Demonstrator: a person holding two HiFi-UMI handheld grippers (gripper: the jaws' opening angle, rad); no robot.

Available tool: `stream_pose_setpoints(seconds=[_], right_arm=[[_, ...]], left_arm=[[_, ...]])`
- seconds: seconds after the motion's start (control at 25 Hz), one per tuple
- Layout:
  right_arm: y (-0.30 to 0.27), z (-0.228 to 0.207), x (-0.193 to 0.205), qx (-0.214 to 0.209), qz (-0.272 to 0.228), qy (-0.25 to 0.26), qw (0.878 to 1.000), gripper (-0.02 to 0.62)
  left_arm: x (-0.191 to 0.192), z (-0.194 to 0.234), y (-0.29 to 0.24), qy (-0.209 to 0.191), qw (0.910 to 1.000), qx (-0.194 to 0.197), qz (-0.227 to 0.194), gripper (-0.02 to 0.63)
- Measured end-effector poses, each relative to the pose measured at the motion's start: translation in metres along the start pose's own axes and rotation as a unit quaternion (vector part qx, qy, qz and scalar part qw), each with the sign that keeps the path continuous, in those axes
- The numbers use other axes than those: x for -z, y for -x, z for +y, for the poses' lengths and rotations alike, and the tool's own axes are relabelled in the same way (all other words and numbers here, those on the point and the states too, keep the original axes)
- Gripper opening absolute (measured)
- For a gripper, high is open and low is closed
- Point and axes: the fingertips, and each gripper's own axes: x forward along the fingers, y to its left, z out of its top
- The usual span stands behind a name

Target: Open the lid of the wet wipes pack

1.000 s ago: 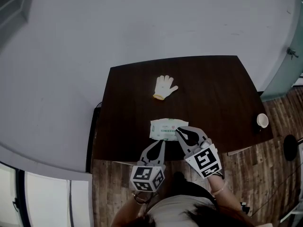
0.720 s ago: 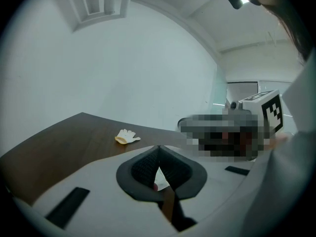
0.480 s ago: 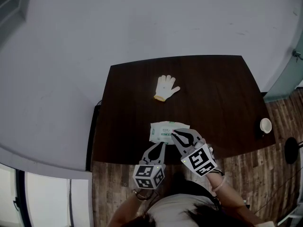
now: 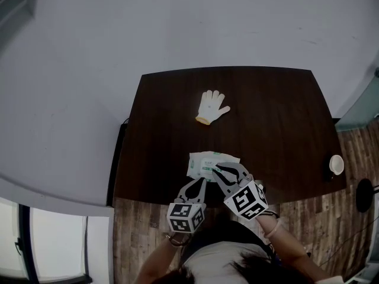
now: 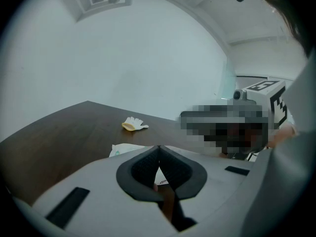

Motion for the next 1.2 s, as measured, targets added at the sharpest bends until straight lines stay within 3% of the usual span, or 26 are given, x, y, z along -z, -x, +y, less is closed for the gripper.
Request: stream_pose_setpoints(seconds=[0.4, 1.2], right_arm=[[-0.020, 0.002, 0.019, -0.026, 0.016, 0.019, 0.999, 0.063], [-0.069, 0.020, 0.076, -0.053, 0.095, 0.072, 0.991, 0.103]], left_arm=[[0.010, 0.010, -0.013, 0.009, 0.9998, -0.009, 0.012, 0.018], [0.044, 0.037, -0.044, 0.012, 0.9965, -0.003, 0.082, 0.018]])
